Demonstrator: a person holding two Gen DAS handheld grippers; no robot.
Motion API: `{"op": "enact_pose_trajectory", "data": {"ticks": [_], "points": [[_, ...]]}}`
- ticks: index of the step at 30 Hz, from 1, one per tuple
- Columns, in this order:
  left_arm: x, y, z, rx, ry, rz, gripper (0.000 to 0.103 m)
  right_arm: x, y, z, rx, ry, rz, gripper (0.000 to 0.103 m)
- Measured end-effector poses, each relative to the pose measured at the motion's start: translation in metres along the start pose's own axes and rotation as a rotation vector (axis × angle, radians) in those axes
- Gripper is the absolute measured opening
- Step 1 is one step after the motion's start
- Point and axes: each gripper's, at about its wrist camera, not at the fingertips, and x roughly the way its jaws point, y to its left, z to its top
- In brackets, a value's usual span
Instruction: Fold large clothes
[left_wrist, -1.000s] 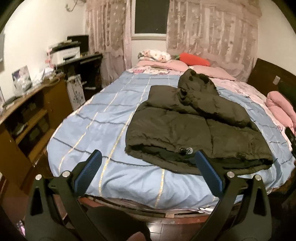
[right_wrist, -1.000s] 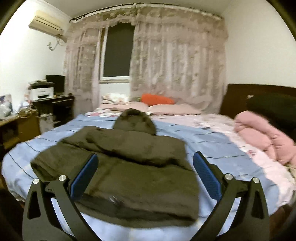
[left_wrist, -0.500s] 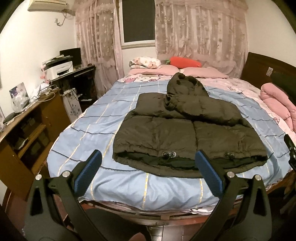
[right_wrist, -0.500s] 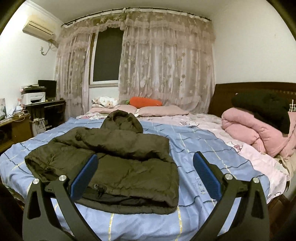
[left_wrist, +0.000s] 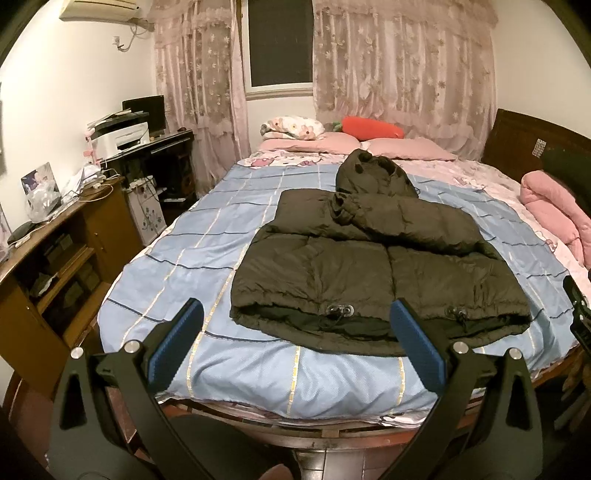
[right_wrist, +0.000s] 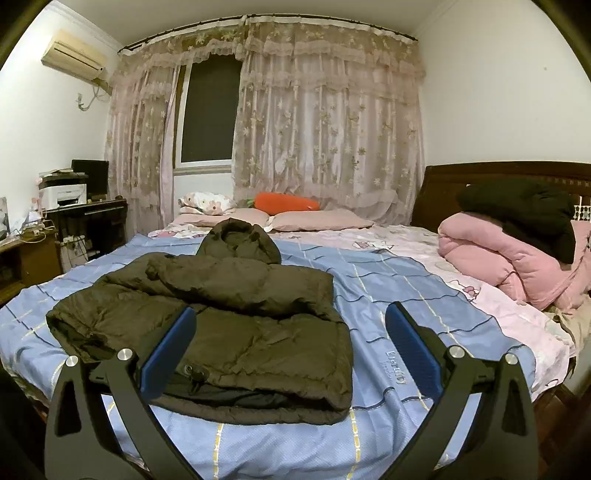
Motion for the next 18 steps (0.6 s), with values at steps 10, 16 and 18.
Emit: {"op": "enact_pose_trajectory", "data": {"ticks": [10,16,18], "points": [[-0.0041,0.0037,0.0006,-0.003,-0.007,-0.001,0.101,-0.0023,0.0044,-0.0005,-0.025,-0.002,-0.007,0.102],[-0.0061,0.0049,-0.0003,-0.005,-0.013,-0.001,0.101,-0.0011,0.0048,-0.0005,-0.022,0.002,-0.012,0.102],[-0.0075,0.0059,-0.002,-0.008,-0.013,-0.003,0.101,-0.0006,0.0059,-0.0005,-0.024,0.004,-0.013,0.102]]}}
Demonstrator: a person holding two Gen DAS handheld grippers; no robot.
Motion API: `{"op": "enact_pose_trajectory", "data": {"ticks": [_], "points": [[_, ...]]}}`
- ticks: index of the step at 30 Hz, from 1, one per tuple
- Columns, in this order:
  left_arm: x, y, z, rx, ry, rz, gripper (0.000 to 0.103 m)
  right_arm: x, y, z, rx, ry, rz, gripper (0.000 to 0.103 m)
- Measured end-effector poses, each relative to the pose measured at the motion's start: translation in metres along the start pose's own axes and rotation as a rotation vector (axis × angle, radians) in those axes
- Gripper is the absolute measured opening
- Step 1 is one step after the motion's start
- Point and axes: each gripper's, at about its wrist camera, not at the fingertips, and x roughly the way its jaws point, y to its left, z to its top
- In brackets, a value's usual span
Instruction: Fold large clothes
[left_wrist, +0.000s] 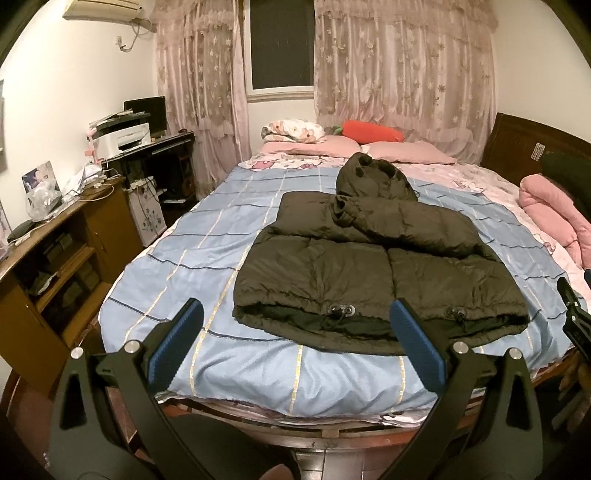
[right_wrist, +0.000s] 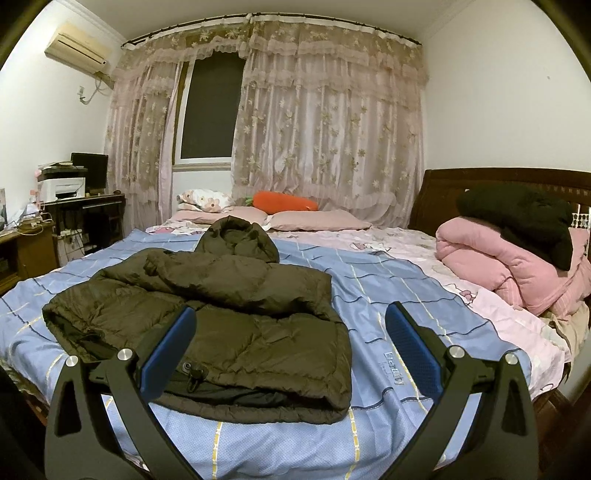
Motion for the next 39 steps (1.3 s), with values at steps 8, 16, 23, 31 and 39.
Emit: {"op": "enact_pose_trajectory", "data": {"ticks": [8,16,23,31,39], "points": [[0.0,0.001,-0.004,-0.005,0.004,-0.004,0.101,0.002,0.001,-0.001,-0.013,0.005,-0.001,0.102],[0.002,0.0,-0.008,-0.008,0.012,-0.006,0.101,0.002,0.001,-0.001,-0.012,0.006,0.0,0.102],[0.01,-0.002,-0.01,-0.007,0.026,-0.01,0.101,0.004,0.004,-0.004,-0.009,0.014,0.003,0.102],[0.043,-0.004,0.001,0.005,0.076,-0.019,0.101,0.01,0.008,-0.003,-0.011,0.018,0.033,0.102],[0.094,-0.015,0.059,0.036,0.096,-0.059,0.101,0.021,-0.001,0.006,0.056,0.024,0.046,0.102]]}}
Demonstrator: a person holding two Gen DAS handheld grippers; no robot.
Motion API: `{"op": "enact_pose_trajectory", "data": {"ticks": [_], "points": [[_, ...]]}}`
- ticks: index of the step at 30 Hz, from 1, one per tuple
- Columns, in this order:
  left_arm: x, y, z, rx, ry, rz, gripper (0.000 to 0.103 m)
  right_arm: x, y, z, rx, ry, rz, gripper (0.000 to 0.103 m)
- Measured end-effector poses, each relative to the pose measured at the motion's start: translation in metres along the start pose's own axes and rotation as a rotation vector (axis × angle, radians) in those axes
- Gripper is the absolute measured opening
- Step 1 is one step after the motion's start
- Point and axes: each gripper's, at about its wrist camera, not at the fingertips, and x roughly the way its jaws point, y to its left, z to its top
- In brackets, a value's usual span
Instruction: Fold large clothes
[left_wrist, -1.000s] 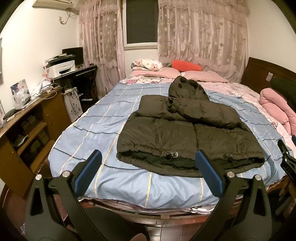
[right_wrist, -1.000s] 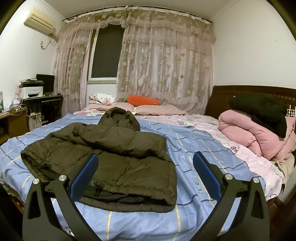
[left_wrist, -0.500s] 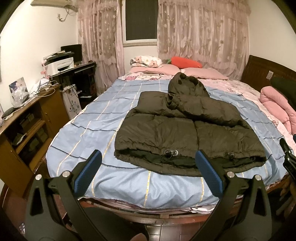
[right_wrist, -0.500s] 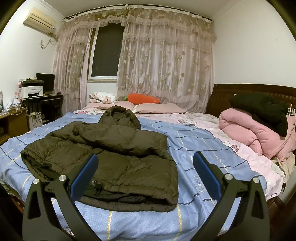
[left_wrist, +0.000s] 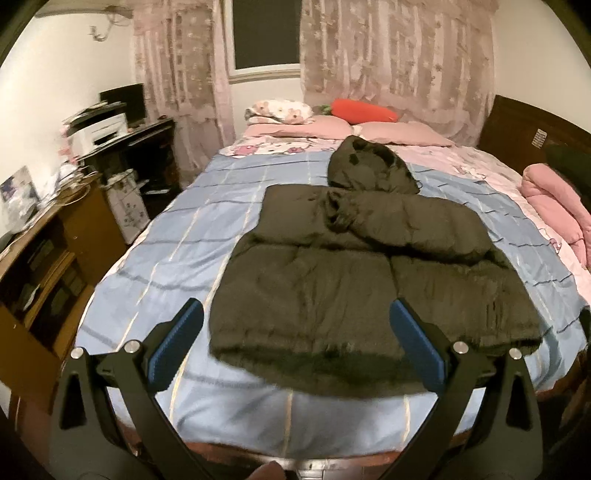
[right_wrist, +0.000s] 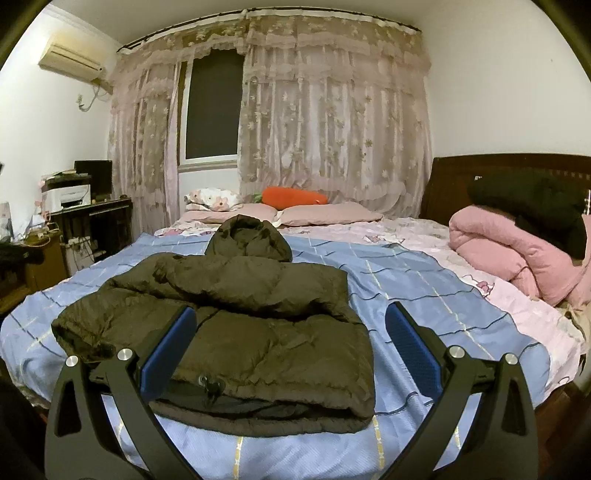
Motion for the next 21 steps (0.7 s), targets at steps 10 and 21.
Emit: {"op": "enact_pose_trajectory", "data": {"ticks": [10,21], "points": [[0.107,-0.022,0.135,0.114,-0.018,-0.027,0.101,0.041,0.007,0.023,0.028,0.036,0.041,0.102],[0.311,-0.086,0.289,0.319,0.111,-0.017,0.101,0.107,0.006,0.014,-0.007,0.07,0.077,0.102]]}}
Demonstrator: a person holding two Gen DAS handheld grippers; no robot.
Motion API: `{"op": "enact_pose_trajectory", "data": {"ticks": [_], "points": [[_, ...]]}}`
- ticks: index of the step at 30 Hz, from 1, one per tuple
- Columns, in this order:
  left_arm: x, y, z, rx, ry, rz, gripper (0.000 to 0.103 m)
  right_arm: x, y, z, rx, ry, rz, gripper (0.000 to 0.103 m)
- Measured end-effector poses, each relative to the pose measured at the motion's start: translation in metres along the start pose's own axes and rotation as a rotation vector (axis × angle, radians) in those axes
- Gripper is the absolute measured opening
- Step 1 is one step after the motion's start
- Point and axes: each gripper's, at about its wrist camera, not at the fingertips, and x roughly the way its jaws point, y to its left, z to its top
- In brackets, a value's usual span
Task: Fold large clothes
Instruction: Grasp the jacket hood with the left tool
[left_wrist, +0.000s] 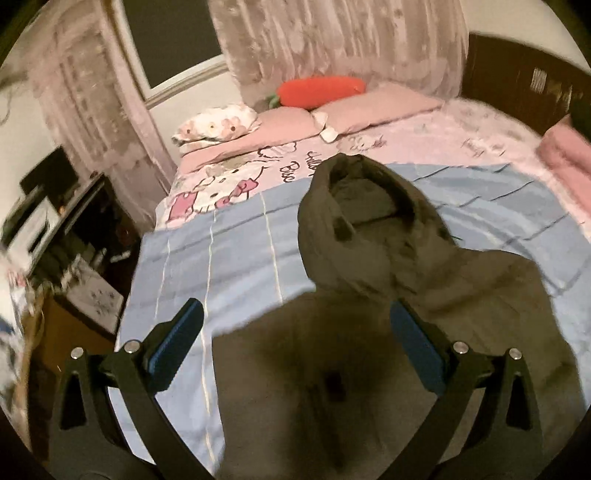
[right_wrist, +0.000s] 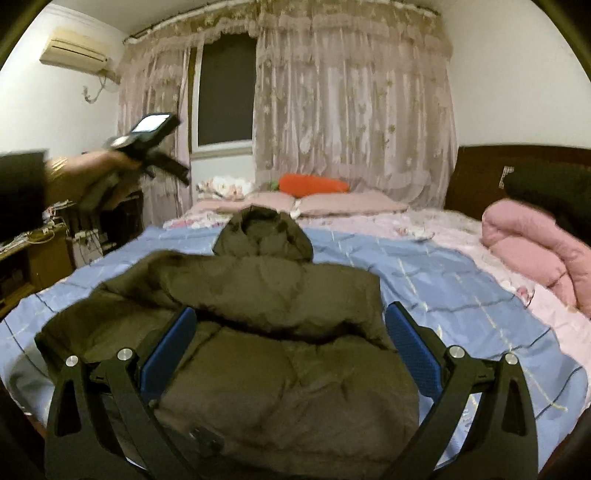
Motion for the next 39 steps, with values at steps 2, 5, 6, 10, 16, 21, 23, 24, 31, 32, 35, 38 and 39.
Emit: {"op": "enact_pose_trajectory", "data": {"ticks": [2,5,6,10,16,21,23,24,31,32,35,38,39], "points": [[0.042,-0.006,0.032,0.023,0.03,0.009,0.101,0.011,-0.011,-0.002,0.029,0.035,-0.02,0.102],[0.104,-0.013,0.072,0.035,0.088,0.031,0.101,0.021,-0.021,-0.001,0.072,0.043,-0.029,0.102],[0.13,-0.018,0.087,0.051,0.114,0.043,0.101,0.026,-0.022,-0.002,0.072,0.054,-0.039,0.102],[0.203,-0.031,0.126,0.073,0.18,0.093,0.099,0.046,-0.03,-0.007,0.125,0.116,-0.023,0.102],[0.291,-0.051,0.175,0.167,0.219,0.202,0.098,0.066,-0.042,-0.015,0.178,0.178,-0.025,0.102],[0.348,-0.068,0.191,0.188,0.288,0.208,0.097,0.074,-0.054,-0.021,0.231,0.219,-0.05,0.102],[0.367,-0.075,0.186,0.212,0.334,0.212,0.064,0.075,-0.057,-0.024,0.246,0.222,-0.056,0.102],[0.372,-0.075,0.184,0.206,0.347,0.207,0.02,0.076,-0.057,-0.024,0.245,0.226,-0.057,0.102],[0.338,-0.07,0.187,0.077,0.226,0.126,0.011,0.079,-0.056,-0.024,0.243,0.241,-0.055,0.102],[0.324,-0.069,0.187,0.071,0.204,0.1,0.011,0.078,-0.055,-0.024,0.241,0.237,-0.056,0.102],[0.28,-0.068,0.185,0.102,0.148,0.063,0.011,0.077,-0.054,-0.021,0.237,0.219,-0.051,0.102],[0.22,-0.064,0.175,0.101,0.064,-0.011,0.011,0.073,-0.053,-0.017,0.236,0.197,-0.049,0.102],[0.198,-0.063,0.168,0.104,0.032,-0.034,0.011,0.072,-0.053,-0.016,0.238,0.189,-0.048,0.102]]}}
